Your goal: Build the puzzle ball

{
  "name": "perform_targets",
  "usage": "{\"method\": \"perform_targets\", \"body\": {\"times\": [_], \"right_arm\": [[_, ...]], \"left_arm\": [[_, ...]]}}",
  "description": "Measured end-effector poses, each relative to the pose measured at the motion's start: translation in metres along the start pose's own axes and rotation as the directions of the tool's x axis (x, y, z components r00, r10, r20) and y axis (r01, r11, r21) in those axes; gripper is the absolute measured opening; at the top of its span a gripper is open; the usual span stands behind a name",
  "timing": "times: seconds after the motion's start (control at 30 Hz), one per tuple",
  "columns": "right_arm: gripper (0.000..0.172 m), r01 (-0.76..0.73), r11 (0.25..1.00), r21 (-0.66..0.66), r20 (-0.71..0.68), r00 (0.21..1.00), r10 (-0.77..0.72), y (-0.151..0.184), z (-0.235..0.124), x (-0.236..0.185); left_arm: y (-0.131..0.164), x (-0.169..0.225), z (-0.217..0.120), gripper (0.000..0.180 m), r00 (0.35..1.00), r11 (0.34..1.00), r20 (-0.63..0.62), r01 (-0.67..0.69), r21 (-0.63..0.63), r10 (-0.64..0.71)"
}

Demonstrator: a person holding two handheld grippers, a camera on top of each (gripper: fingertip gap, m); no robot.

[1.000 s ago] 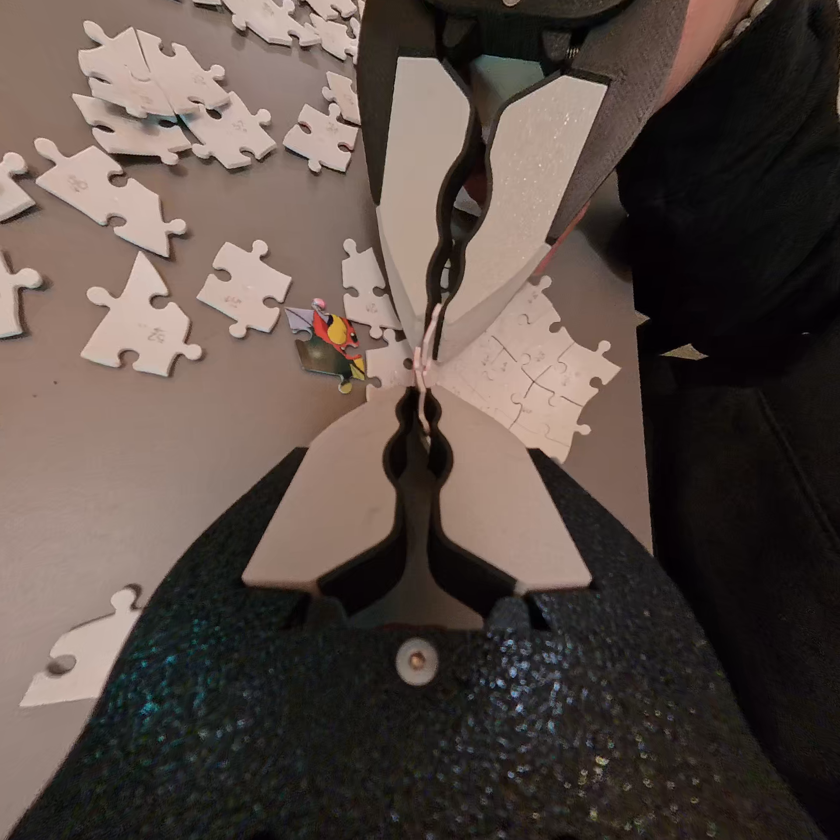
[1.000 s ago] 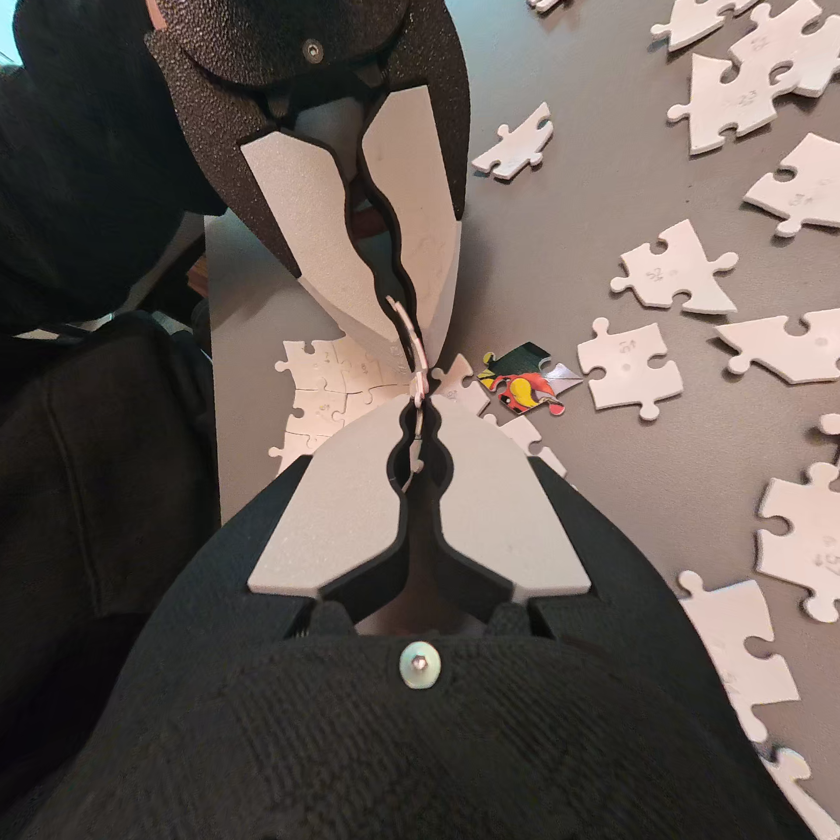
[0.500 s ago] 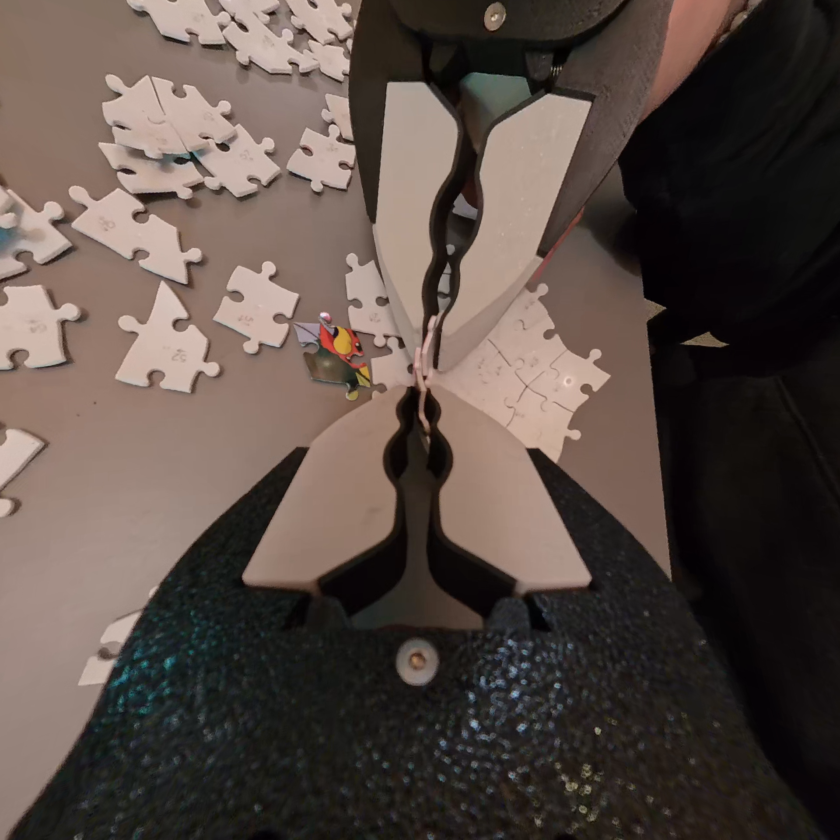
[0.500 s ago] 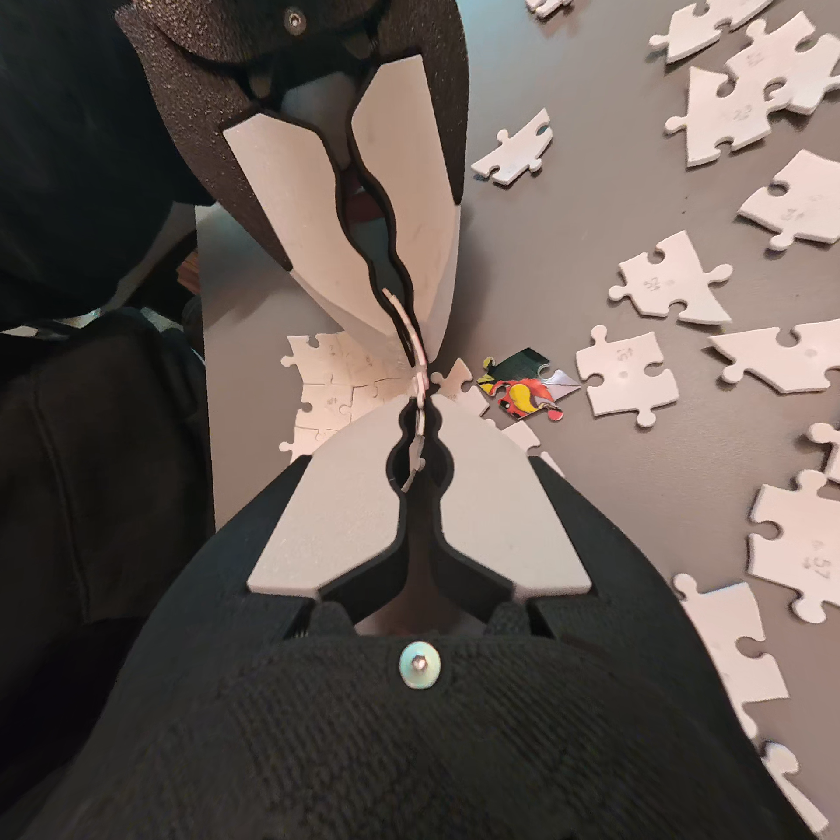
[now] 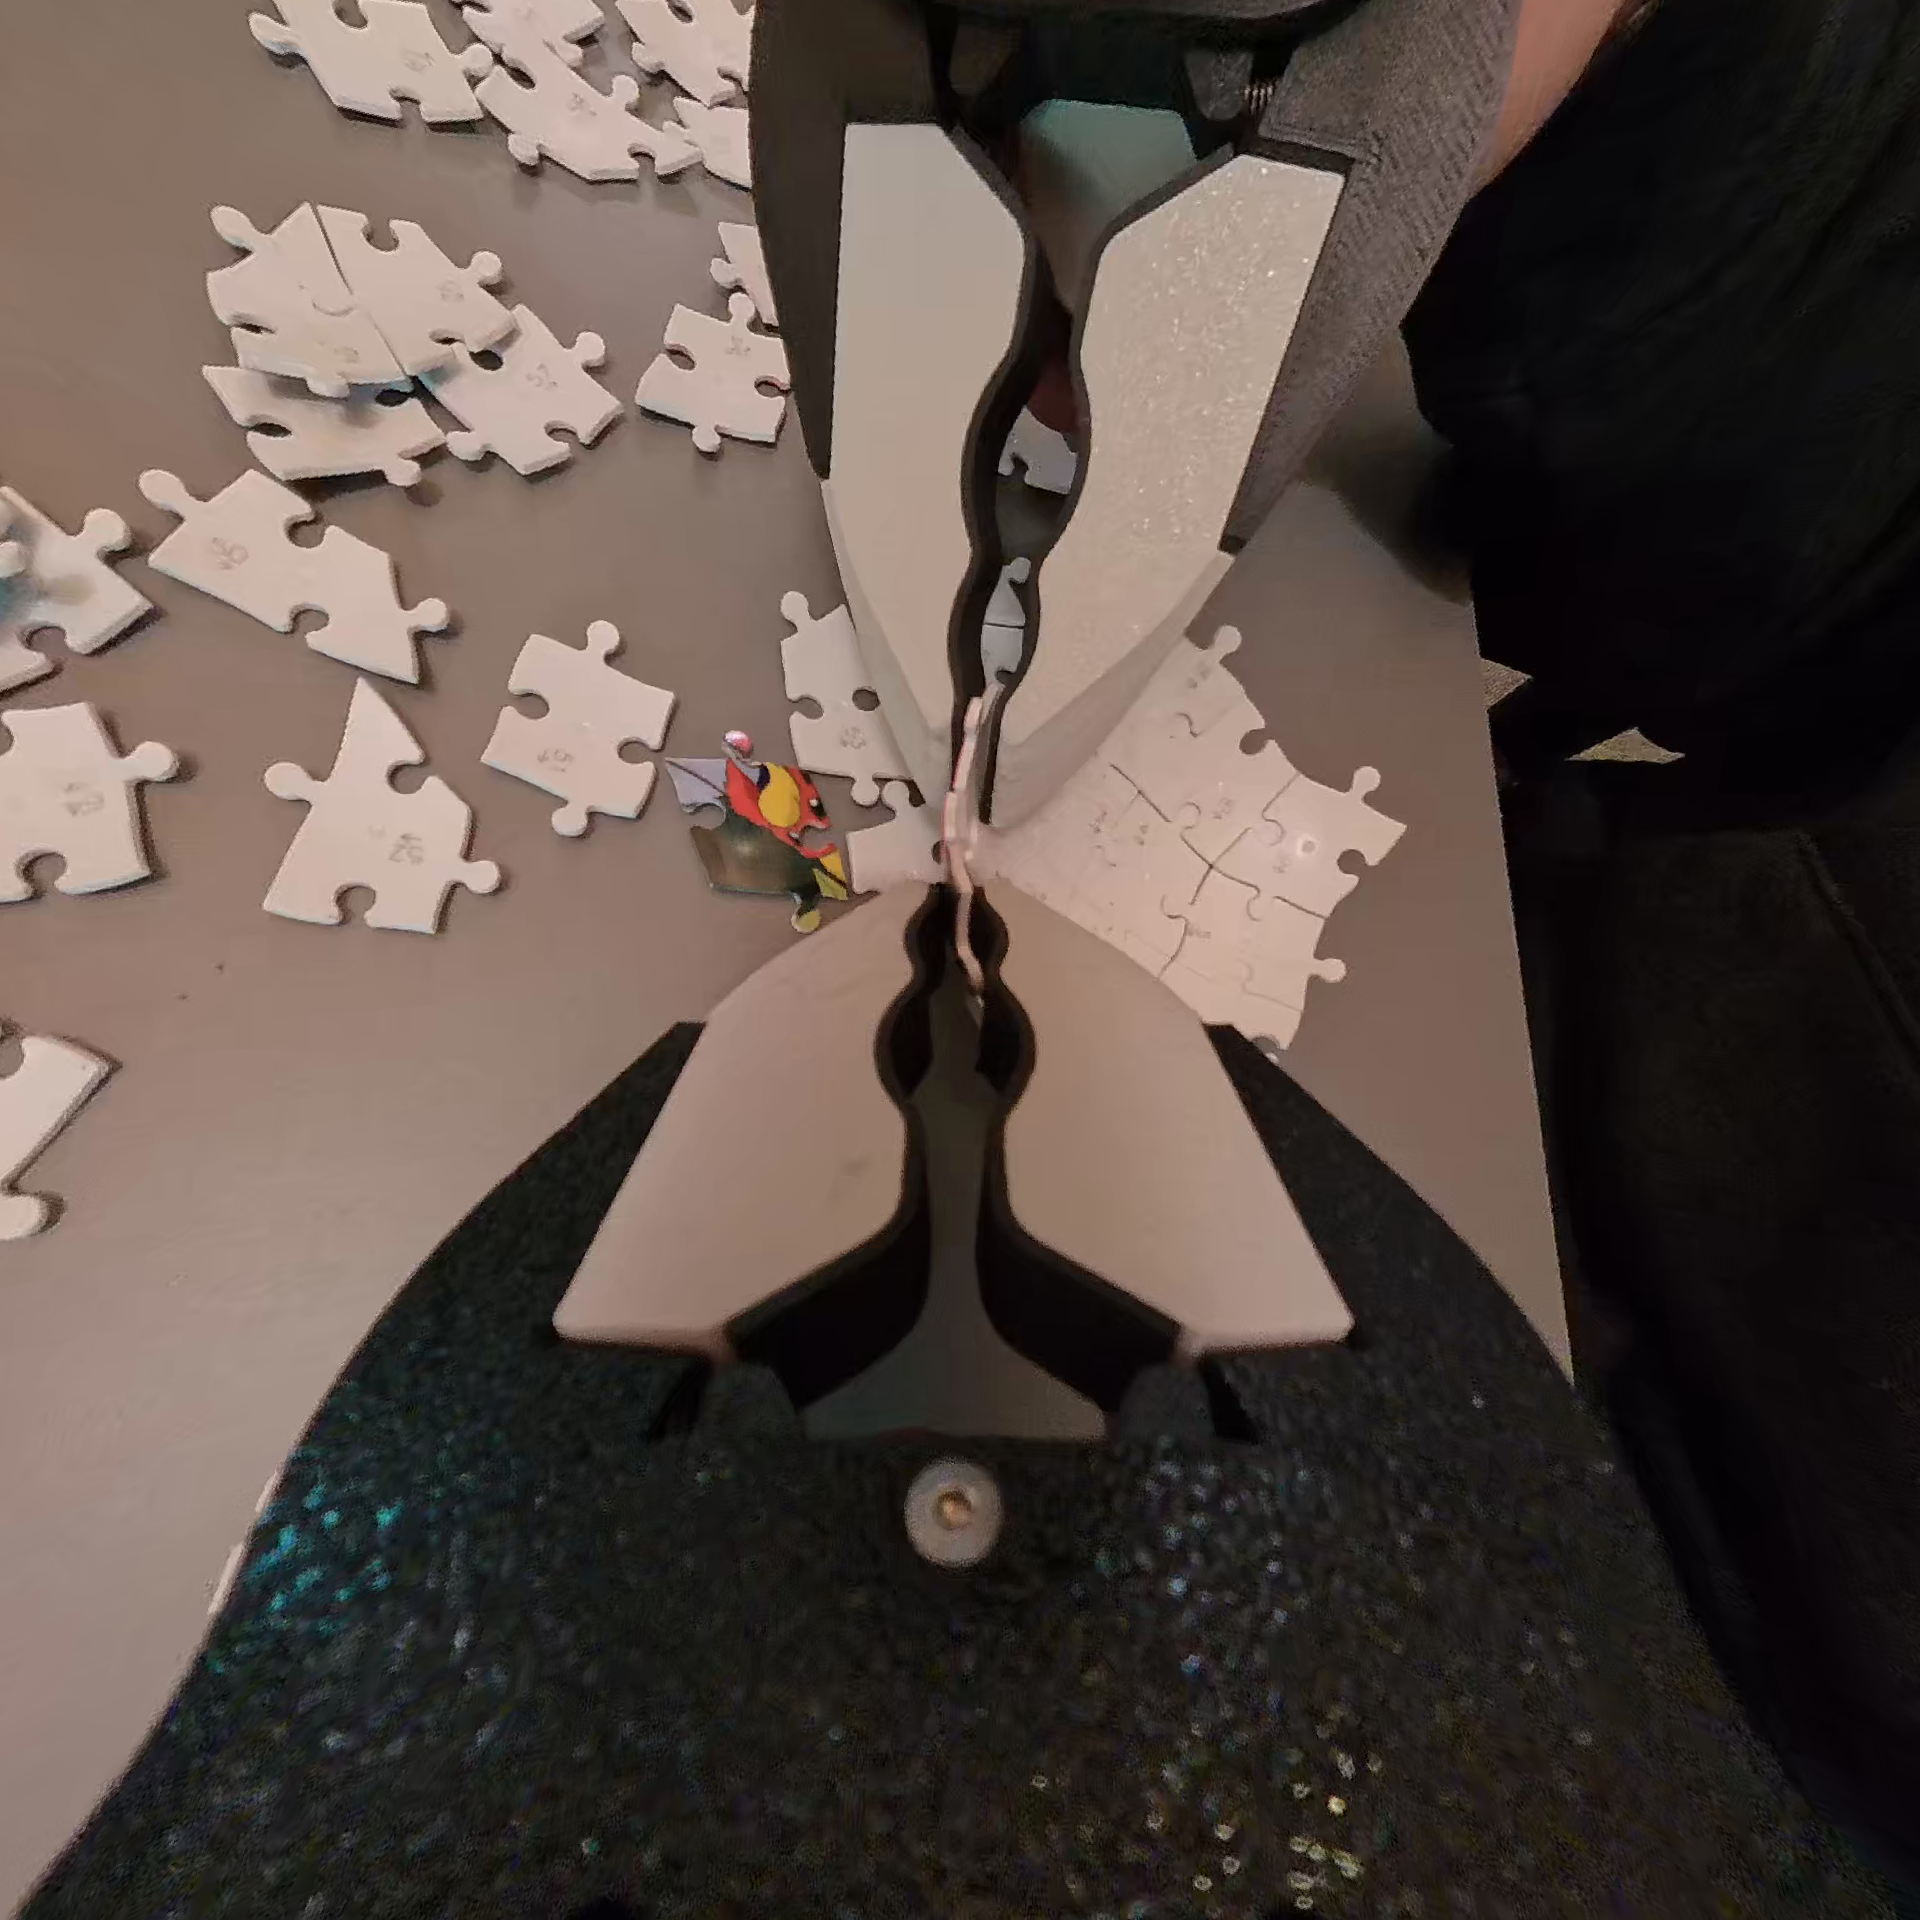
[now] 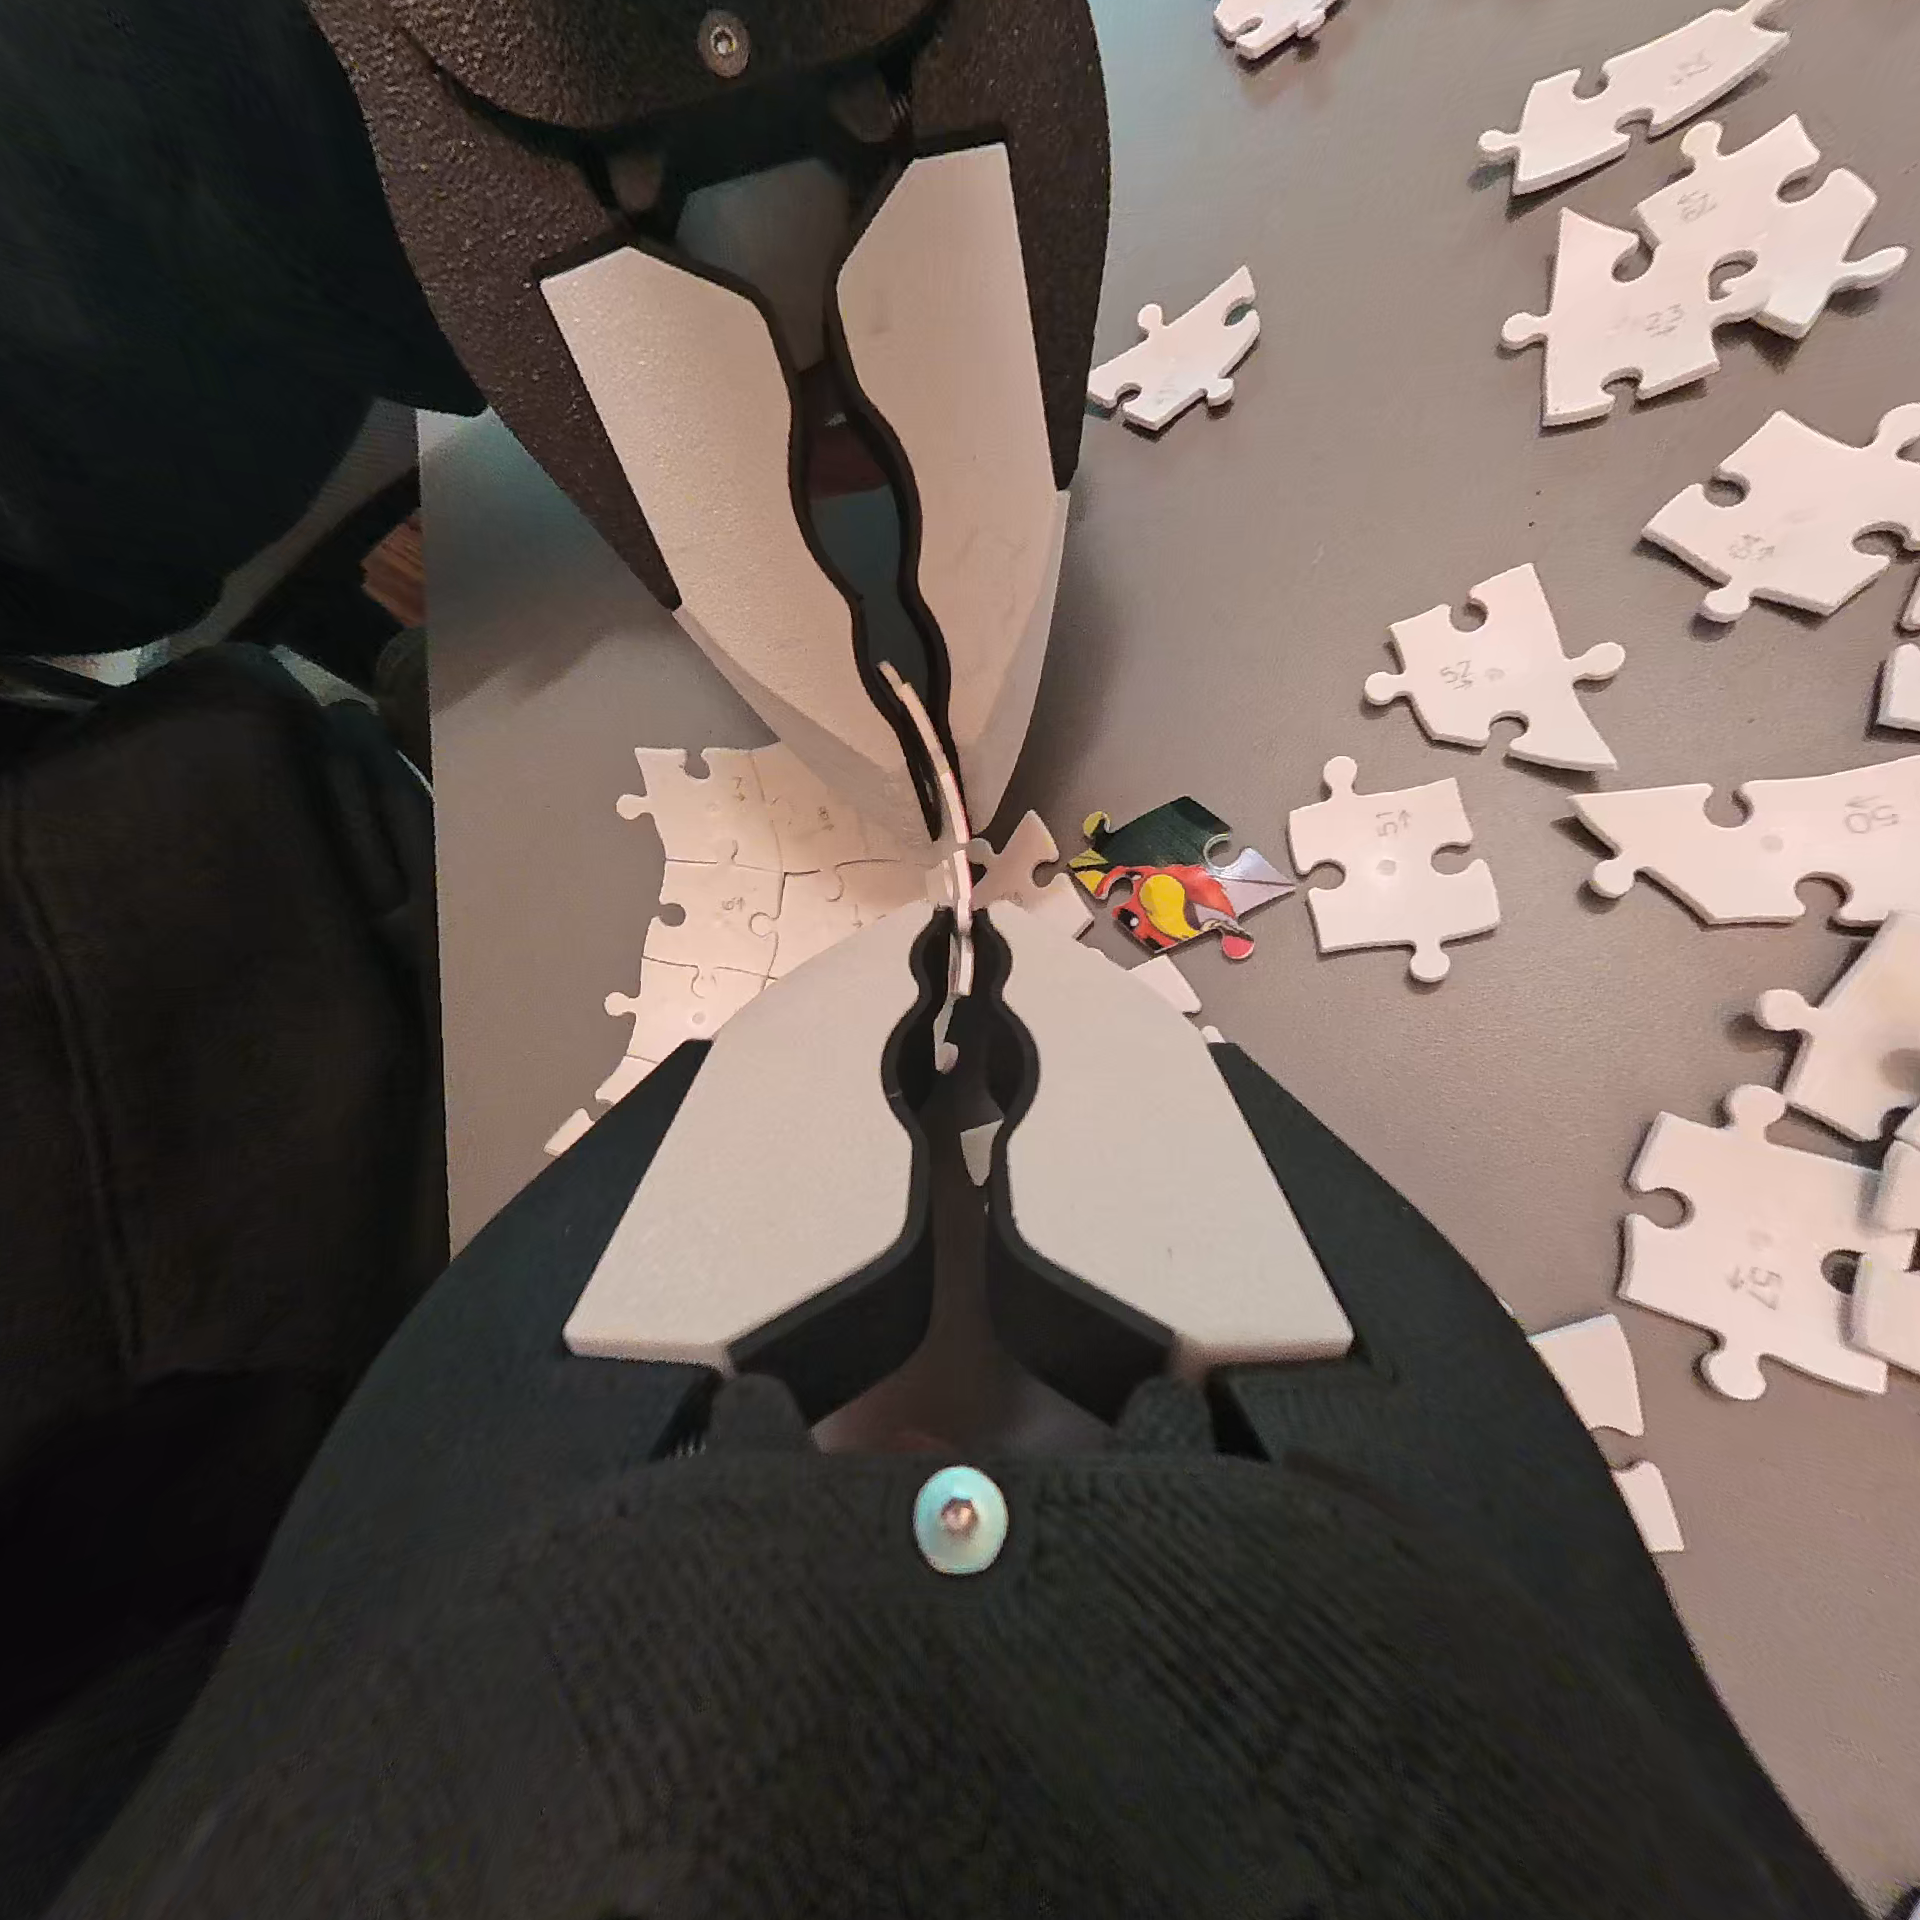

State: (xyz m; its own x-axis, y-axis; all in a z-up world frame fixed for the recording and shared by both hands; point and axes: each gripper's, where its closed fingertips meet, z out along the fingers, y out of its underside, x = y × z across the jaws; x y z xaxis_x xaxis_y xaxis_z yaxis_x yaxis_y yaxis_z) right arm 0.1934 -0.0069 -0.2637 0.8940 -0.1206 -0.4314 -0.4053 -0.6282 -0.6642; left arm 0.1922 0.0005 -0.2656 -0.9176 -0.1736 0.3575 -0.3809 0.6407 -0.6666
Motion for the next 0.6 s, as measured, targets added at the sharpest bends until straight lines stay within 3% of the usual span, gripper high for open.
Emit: {"method": "perform_targets", "body": {"times": [0.03, 0.6], "right_arm": [[0.004, 0.003, 1.0, -0.004, 0.002, 1.0, -0.003, 0.0004, -0.0002, -0.0002], [0.016, 0.126, 0.989, -0.071, 0.014, 0.992, -0.125, 0.0008, 0.0026, 0.0017]], "left_arm": [[-0.0001, 0.0002, 0.0003, 0.003, 1.0, 1.0, -0.002, -0.001, -0.001, 0.001], [0.0007, 0.0026, 0.001, 0.003, 0.999, 1.0, -0.029, -0.023, 0.008, 0.024]]}}
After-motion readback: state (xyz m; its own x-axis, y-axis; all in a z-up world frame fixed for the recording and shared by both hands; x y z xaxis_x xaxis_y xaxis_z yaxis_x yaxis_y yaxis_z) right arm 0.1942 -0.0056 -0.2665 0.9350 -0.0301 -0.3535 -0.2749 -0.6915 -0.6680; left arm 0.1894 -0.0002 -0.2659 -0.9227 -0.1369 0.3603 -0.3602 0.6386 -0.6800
